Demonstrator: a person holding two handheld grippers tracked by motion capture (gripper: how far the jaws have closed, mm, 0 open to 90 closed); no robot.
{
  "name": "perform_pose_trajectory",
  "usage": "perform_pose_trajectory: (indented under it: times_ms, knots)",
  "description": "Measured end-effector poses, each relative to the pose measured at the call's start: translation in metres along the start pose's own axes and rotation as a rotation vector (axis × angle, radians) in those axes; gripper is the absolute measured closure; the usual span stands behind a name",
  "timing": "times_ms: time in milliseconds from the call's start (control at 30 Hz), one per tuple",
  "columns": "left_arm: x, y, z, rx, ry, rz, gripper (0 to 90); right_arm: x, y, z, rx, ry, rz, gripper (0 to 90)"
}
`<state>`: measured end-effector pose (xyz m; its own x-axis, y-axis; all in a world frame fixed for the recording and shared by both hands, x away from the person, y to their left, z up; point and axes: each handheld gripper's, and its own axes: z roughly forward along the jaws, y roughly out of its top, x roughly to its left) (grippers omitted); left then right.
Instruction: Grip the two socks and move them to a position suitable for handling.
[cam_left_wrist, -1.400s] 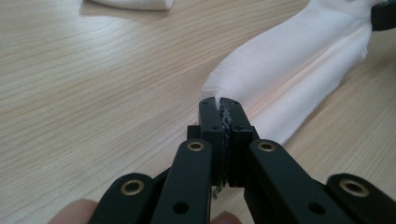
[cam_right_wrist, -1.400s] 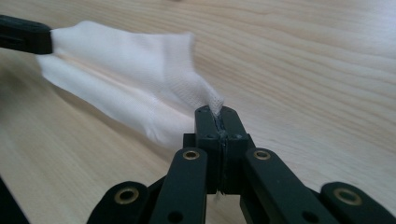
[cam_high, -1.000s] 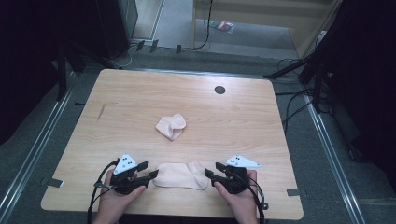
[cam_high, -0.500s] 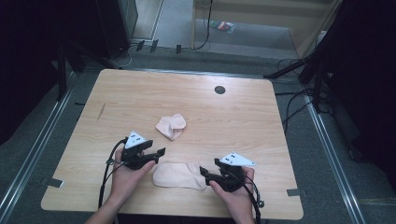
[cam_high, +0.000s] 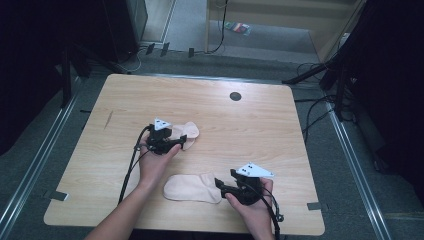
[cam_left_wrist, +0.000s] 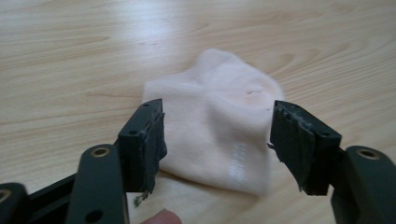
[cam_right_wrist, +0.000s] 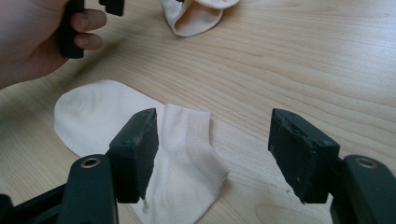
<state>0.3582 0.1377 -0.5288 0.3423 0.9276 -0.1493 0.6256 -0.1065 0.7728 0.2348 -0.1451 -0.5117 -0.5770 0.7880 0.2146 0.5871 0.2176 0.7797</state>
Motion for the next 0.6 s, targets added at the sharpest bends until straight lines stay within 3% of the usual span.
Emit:
perform_pose_trajectory:
  times_ms: [33, 100, 200, 233, 267, 367, 400, 433, 500, 600]
  knots:
    - [0.0, 0.0, 0.0, 0.0, 0.0, 0.0, 37.1, 0.0, 0.0, 0.0, 0.0, 0.0, 0.0, 33.8]
    - [-0.003, 0.001, 0.012, 0.058, 0.026, 0.033, 38.3, 0.0, 0.0, 0.001, 0.002, -0.001, -0.002, 33.8]
    - [-0.007, -0.002, 0.019, 0.106, 0.057, 0.062, 42.5, 0.0, 0.0, 0.001, 0.005, -0.002, -0.002, 33.9]
    - [-0.007, -0.002, 0.019, 0.106, 0.057, 0.062, 43.6, 0.0, 0.0, 0.001, 0.005, -0.002, -0.002, 33.9]
    - [-0.009, -0.003, 0.02, 0.102, 0.085, 0.087, 43.6, 0.0, 0.0, 0.001, 0.005, -0.003, -0.002, 33.9]
    - [-0.011, -0.004, 0.02, 0.093, 0.118, 0.118, 65.0, 0.0, -0.001, 0.002, 0.007, -0.006, -0.004, 34.3]
    - [-0.008, -0.004, 0.02, 0.089, 0.121, 0.13, 77.3, 0.0, 0.0, 0.003, 0.01, -0.004, 0.001, 34.5]
    - [-0.008, -0.004, 0.02, 0.089, 0.121, 0.13, 80.6, 0.001, 0.0, 0.004, 0.012, -0.005, 0.001, 34.6]
    - [-0.002, -0.005, 0.017, 0.074, 0.079, 0.142, 83.5, 0.002, 0.002, 0.005, 0.01, -0.001, -0.002, 34.9]
    - [-0.002, -0.011, 0.006, 0.019, 0.012, 0.206, 84.5, 0.003, 0.011, 0.003, -0.017, 0.003, 0.002, 36.9]
